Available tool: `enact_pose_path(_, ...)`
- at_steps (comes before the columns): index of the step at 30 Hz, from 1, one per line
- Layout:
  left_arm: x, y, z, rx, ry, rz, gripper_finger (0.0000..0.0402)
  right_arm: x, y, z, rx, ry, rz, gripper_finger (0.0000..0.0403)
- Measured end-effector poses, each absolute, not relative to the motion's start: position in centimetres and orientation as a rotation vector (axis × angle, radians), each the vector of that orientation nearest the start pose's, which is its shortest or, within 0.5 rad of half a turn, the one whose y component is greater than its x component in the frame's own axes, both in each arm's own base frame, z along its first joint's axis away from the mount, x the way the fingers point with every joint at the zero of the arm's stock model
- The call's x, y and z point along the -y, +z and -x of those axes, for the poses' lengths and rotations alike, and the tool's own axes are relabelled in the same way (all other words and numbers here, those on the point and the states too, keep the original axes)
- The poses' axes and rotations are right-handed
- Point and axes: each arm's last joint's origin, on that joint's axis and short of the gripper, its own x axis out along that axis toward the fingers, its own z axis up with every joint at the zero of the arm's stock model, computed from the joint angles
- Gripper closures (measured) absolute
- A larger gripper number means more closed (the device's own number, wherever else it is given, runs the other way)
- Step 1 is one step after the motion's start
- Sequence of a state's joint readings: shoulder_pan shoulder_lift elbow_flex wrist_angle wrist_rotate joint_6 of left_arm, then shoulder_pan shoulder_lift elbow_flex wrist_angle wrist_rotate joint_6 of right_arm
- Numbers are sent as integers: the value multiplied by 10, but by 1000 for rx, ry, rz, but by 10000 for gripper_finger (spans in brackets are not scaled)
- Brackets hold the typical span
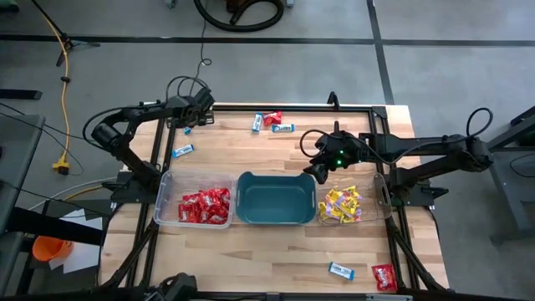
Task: Sort candy
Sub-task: Put the white chocolate into the blue bin
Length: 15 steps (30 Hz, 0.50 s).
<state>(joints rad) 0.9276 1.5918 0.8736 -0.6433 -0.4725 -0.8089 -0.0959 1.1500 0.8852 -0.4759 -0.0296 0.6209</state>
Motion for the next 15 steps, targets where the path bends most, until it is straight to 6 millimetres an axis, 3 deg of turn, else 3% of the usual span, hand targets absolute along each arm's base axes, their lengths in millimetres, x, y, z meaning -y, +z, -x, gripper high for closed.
enact_pose_path(10,-226,155,-150,-734,1800,903,181,20,273,-235,-698,-290,-646,160)
enact_pose_path(15,-222,154,-149,-739,1826,931,189,18,273,-235,-700,-282,-642,160)
